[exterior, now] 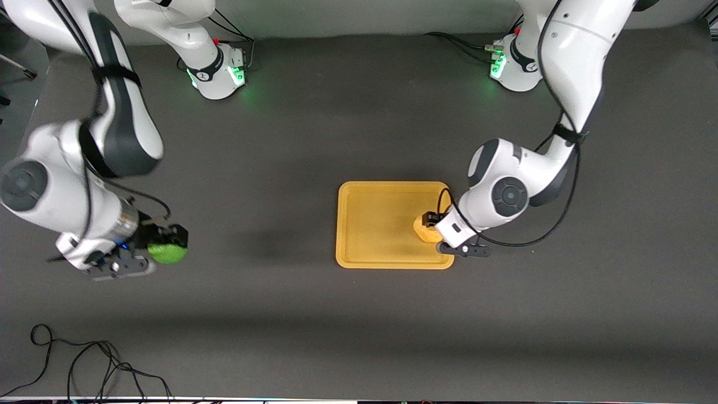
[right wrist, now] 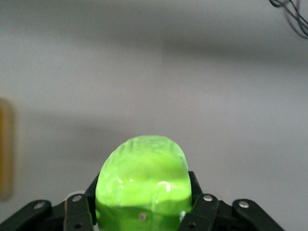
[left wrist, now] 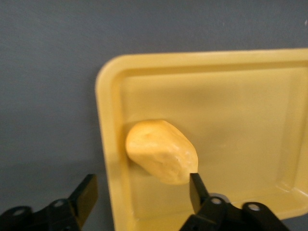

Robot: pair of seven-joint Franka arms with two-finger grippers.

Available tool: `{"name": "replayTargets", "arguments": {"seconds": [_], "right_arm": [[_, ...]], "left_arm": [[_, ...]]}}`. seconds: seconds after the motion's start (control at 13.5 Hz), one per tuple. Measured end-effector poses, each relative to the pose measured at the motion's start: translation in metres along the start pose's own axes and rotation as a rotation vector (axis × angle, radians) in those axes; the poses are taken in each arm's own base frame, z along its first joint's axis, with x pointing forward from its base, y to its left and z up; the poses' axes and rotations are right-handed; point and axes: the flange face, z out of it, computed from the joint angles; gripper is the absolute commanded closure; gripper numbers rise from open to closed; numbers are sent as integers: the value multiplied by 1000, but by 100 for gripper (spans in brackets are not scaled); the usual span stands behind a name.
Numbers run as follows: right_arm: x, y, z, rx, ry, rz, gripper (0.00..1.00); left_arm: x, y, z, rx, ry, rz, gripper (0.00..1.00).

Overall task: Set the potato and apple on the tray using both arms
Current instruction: 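Release the potato on the tray and withdraw the left gripper, then carry the green apple with the right gripper over the tray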

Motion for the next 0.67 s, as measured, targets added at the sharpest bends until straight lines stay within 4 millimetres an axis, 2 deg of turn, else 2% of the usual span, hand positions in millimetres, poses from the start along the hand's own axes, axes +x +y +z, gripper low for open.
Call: {"name": "replayTargets", "arguments": {"seconds": [0.15, 0.22, 0.3, 0.44, 0.52, 0.59, 0.67], "right_arm": [[-27, 2, -38, 2, -19, 0, 67], [-39, 3, -47, 3, -20, 1, 66], [-50, 6, -51, 4, -23, 6, 66], [-68, 14, -51, 15, -35, 23, 67], [-74, 10, -50, 31, -40, 27, 66], [-77, -4, -50, 41, -42, 28, 66], [-78, -27, -50, 43, -37, 32, 66]], "left_arm": [[6, -30, -66, 23, -25, -29, 0], [8, -52, -101, 45, -27, -40, 0], [8, -74, -132, 79, -12, -47, 0], [7, -111, -179, 129, 41, -17, 0], [5, -128, -198, 136, 67, 9, 0], [2, -147, -217, 141, 90, 28, 0], [-4, -164, -235, 146, 100, 37, 0]]}}
